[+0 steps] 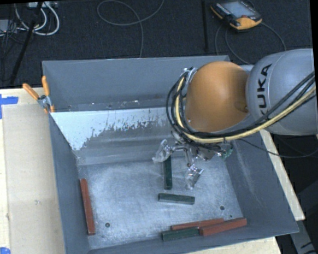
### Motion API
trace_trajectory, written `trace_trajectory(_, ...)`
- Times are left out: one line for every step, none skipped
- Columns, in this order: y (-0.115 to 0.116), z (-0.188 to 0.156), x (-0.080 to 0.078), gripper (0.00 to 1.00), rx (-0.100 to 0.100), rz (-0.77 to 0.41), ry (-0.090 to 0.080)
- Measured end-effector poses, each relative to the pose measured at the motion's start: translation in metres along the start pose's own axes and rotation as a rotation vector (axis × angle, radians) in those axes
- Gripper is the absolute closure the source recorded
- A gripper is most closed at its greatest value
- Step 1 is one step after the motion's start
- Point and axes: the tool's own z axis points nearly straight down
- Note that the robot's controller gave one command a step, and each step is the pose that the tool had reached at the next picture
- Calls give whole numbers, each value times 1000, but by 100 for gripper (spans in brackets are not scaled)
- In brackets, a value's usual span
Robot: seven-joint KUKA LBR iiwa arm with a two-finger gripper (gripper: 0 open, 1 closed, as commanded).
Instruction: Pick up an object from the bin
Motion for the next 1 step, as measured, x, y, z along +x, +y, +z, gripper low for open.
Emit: trace_trajectory(0, 68, -17, 0, 3, -63, -3)
